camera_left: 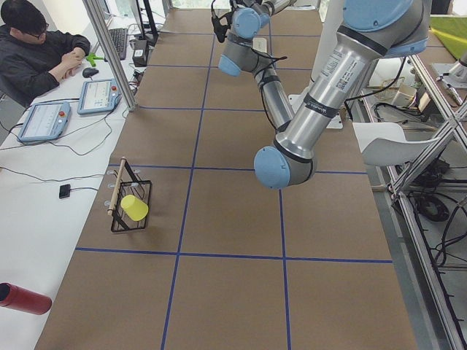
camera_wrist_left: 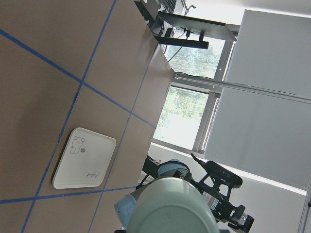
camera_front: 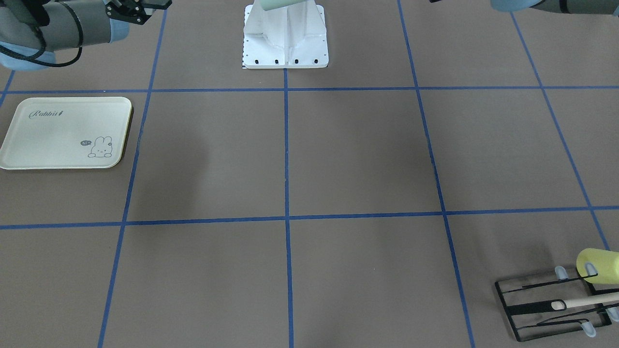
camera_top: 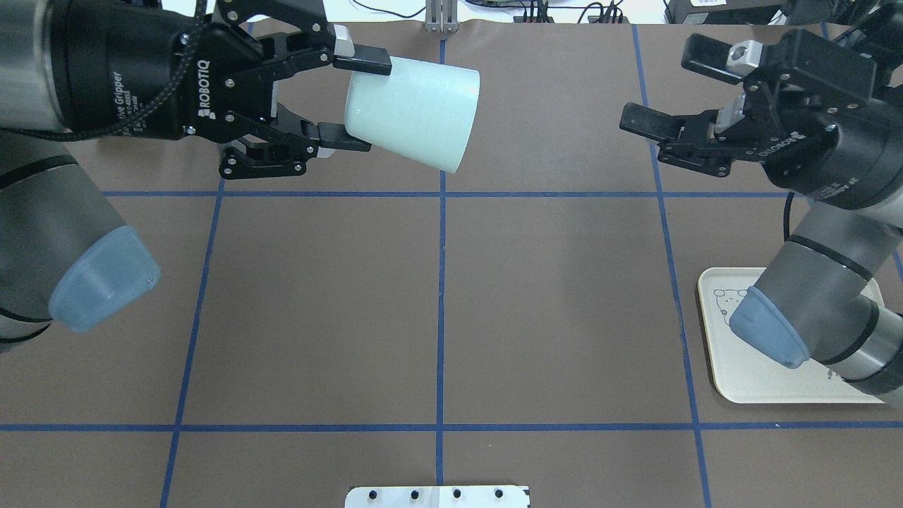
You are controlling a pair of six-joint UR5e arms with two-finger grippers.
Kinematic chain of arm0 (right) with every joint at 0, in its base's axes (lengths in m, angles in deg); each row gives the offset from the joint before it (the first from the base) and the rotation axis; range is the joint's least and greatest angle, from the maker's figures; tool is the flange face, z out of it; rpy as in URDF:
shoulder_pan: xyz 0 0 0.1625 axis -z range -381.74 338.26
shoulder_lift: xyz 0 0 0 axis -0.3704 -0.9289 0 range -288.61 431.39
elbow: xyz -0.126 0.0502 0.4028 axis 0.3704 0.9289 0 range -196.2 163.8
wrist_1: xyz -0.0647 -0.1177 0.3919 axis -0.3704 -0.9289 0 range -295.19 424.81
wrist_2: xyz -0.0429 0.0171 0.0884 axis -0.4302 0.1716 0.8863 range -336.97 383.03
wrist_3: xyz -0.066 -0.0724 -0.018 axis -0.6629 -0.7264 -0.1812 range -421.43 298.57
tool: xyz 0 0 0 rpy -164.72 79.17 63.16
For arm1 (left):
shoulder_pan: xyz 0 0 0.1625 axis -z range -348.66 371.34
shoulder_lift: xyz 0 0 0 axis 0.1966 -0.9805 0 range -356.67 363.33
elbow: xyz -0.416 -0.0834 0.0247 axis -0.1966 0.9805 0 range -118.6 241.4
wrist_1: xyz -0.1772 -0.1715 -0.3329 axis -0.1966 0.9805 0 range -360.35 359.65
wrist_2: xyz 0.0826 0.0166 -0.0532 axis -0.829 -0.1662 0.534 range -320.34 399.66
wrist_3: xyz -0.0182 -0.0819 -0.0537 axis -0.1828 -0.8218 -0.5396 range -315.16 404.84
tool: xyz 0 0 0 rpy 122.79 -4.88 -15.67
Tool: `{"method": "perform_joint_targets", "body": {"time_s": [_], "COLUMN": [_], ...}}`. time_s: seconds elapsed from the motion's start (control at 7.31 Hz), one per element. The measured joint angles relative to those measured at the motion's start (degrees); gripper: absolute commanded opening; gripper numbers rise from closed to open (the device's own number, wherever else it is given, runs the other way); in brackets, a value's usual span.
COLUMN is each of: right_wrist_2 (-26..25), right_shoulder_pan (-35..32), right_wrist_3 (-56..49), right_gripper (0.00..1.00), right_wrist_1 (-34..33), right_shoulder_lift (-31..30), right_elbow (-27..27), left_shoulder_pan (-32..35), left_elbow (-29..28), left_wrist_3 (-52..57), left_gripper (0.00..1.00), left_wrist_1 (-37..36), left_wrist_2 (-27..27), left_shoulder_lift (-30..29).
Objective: Left arm grabs green cup and hands to right arm on tray
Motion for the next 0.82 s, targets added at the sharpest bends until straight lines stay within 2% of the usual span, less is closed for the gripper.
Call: {"method": "perform_joint_targets", "body": {"time_s": [0.27, 0.55, 0.82], "right_wrist_2": [-4.6, -10.8, -14.3], "right_shoulder_pan": [5.2, 11.5, 14.5], "right_wrist_3": [-0.6, -4.0, -5.9], "right_gripper": [0.99, 0.98, 0.96], "right_wrist_1": [-3.8, -4.7, -4.8], "right_shoulder_lift": [3.5, 5.4, 6.6], "right_elbow": [0.1, 0.0, 0.0], "left_shoulder_pan": [-0.1, -0.2, -0.3], "left_elbow": [-0.1, 0.0, 0.0], "left_wrist_3": [0.1, 0.1, 0.1], "left_gripper": [0.00, 0.00, 0.00], "left_wrist_1": [-0.3, -0.3, -0.3], "left_wrist_2": [0.0, 0.1, 0.1], "left_shoulder_lift": [-0.1, -0.1, -0.2]}}
